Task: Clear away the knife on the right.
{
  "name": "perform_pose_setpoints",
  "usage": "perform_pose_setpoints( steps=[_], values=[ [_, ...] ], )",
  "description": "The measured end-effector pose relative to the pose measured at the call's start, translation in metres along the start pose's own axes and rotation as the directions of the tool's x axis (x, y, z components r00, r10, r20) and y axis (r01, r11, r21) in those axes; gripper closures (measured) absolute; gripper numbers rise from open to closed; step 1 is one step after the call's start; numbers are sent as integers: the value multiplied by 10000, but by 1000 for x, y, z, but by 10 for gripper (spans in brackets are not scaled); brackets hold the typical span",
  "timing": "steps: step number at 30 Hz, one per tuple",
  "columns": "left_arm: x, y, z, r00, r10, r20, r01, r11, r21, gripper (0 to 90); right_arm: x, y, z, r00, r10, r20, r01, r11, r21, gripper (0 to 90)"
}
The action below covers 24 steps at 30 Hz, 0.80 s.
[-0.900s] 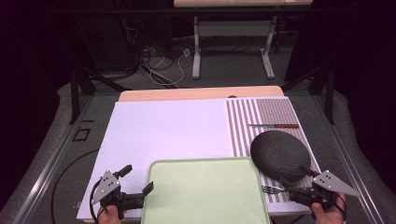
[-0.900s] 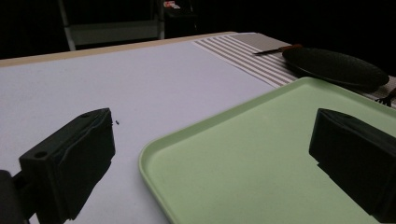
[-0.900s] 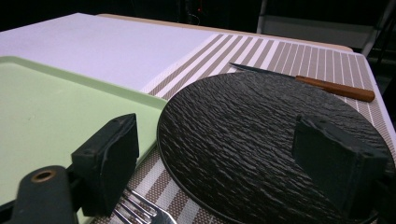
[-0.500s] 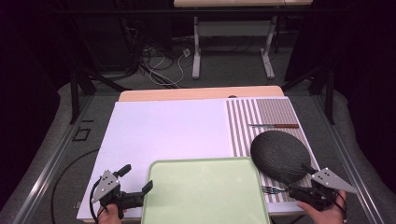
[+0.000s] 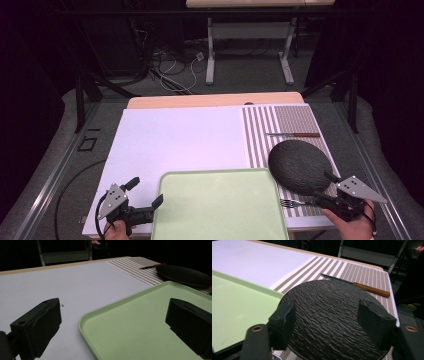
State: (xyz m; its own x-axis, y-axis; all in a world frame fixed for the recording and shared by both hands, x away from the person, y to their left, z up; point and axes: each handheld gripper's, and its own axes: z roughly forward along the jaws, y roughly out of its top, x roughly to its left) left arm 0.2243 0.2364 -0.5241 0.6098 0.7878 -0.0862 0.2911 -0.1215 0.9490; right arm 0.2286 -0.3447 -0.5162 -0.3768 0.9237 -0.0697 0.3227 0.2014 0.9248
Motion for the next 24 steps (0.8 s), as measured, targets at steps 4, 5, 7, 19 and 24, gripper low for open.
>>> perform_pose_setpoints(
  steps=[4, 5, 7, 19, 24],
  values=[
    [-1, 0, 1, 10000, 17, 69, -17, 10000, 10, 3, -5, 5, -1, 9999, 168, -2, -168, 9998, -44, 351],
    [-2, 0, 1, 10000, 22, 61, -22, 10000, 9, 3, -7, 7, 0, 9999, 117, 4, -117, 9999, 67, 364],
    [-2, 0, 1, 10000, 6, 59, -6, 10000, 8, 3, -8, 8, 0, 9999, -58, 115, 57, 9999, 86, 365],
    [-2, -2, 1, 9997, -239, -33, 239, 9997, -13, 4, -34, 18, 10, 9967, 767, 249, -779, 9956, 519, 369],
    [-1, -2, 1, 9996, -265, -88, 265, 9996, 16, 4, -49, 28, 22, 9972, 743, -45, -741, 9966, 359, 373]
  ],
)
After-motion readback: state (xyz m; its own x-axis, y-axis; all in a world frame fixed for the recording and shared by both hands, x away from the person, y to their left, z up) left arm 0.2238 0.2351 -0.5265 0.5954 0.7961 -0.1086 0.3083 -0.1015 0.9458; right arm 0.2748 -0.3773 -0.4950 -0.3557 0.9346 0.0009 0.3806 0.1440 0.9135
